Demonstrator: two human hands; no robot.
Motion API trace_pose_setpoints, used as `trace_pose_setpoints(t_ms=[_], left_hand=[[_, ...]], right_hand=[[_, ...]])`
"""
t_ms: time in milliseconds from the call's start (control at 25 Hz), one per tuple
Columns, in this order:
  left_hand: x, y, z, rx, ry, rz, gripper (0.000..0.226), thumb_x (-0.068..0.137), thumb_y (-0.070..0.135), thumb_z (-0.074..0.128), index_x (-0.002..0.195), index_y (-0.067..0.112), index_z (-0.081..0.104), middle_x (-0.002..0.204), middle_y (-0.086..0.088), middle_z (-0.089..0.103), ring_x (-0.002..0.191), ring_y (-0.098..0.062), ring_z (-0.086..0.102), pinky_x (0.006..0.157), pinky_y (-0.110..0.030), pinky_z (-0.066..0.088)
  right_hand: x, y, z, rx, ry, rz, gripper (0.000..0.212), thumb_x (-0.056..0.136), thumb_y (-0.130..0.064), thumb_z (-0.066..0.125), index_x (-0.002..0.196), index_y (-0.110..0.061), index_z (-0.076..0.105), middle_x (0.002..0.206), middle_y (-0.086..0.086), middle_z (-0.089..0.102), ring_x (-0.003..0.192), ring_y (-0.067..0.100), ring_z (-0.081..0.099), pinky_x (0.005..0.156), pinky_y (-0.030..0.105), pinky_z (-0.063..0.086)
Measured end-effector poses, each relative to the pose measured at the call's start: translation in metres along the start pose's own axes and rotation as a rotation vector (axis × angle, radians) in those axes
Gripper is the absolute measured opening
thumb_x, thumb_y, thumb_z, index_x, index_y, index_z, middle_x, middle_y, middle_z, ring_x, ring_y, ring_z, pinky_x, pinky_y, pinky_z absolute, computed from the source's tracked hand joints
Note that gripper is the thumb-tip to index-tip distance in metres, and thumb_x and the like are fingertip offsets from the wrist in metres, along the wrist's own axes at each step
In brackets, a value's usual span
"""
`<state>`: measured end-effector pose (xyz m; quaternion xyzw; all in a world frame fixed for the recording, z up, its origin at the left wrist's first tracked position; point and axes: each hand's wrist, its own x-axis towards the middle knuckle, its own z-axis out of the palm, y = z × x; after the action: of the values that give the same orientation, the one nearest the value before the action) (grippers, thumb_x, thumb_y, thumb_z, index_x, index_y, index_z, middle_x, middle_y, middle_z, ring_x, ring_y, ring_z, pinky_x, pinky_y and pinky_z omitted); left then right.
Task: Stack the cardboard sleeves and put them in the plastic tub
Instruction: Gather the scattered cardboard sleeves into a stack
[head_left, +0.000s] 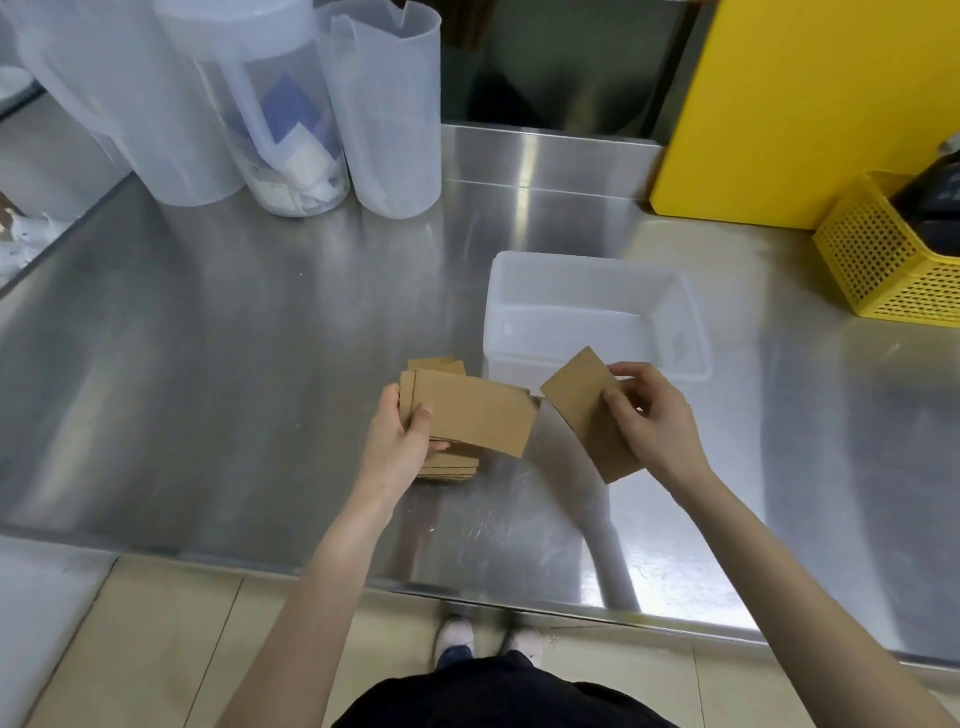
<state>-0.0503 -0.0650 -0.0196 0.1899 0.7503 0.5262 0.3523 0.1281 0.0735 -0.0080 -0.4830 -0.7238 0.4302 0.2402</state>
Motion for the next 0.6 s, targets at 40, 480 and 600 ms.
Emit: trace_pose_setpoints(t_ms=[40, 480, 600], left_hand=[[-0.001, 0.001, 0.005, 0.003, -0.023, 0.006, 0.023, 0.093, 0.014, 0.038, 0.115, 0.018, 0.042, 0.112, -0.001, 0.054, 0.05, 0.009, 0.061, 0.074, -0.022, 0.052], [-0.014, 0.009, 0.057, -0.019, -0.227, -0.022, 0.032, 0.095, 0.021, 0.033, 0.126, 0.014, 0.039, 0.118, -0.004, 0.055, 0.087, -0.014, 0.061, 0.087, -0.04, 0.053], [-0.014, 0.006, 0.062, 0.045, -0.251, -0.013, 0.03, 0.092, 0.026, 0.039, 0.12, 0.015, 0.044, 0.118, -0.006, 0.059, 0.104, -0.02, 0.058, 0.098, -0.044, 0.047]], right_hand=[[-0.001, -0.003, -0.003, -0.016, -0.018, -0.023, 0.021, 0.089, -0.014, 0.05, 0.108, -0.018, 0.057, 0.077, 0.001, 0.059, 0.077, 0.019, 0.052, 0.062, 0.011, 0.038], [-0.015, -0.019, 0.016, -0.209, -0.147, -0.196, 0.023, 0.084, -0.011, 0.058, 0.107, -0.009, 0.062, 0.097, -0.002, 0.042, 0.084, 0.012, 0.051, 0.071, 0.007, 0.035], [-0.016, -0.016, 0.018, -0.221, -0.143, -0.185, 0.026, 0.084, -0.011, 0.059, 0.11, -0.007, 0.06, 0.098, -0.002, 0.04, 0.085, 0.011, 0.049, 0.071, 0.002, 0.033]])
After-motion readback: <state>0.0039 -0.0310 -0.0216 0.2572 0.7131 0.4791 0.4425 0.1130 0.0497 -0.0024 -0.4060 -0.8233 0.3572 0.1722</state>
